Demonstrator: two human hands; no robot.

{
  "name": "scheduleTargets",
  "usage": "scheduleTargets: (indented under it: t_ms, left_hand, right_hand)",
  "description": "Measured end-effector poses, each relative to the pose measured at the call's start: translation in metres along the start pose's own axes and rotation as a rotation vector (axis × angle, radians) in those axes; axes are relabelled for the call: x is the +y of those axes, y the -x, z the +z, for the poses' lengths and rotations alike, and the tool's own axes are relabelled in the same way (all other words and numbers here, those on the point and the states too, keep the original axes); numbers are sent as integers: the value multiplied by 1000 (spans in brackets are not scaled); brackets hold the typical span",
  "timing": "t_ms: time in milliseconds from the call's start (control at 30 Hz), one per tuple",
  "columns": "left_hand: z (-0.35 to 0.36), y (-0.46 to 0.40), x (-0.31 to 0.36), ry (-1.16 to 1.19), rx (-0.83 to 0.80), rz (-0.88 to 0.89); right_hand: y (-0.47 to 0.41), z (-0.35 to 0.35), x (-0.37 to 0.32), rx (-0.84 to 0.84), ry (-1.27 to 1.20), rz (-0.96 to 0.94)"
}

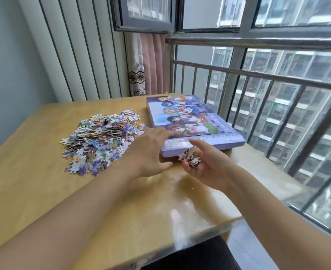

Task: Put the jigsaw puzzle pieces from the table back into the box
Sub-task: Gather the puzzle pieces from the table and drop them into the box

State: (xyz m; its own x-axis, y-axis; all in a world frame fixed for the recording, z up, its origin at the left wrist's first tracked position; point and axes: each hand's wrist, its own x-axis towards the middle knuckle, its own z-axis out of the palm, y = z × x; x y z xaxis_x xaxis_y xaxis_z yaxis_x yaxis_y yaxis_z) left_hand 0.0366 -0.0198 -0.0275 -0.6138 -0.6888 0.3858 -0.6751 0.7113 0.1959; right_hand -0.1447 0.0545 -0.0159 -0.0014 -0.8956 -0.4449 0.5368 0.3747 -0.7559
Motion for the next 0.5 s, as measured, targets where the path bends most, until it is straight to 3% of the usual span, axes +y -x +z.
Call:
scheduleTargets:
  t_ms: [100, 200, 367, 500]
  left_hand:
    - [16, -22, 14, -227, -88, -10]
    - [23, -32, 20, -286, -2, -24]
    - [7, -51, 17, 55, 345, -135]
    - [-21, -80, 16, 177, 440, -182]
  right_hand:
    - [10, -29, -11, 100, 55, 0]
    - [7, -48, -22, 123, 44, -44]
    - [1, -54, -38, 52, 15, -106]
    - [-11, -44, -60, 26, 90, -184]
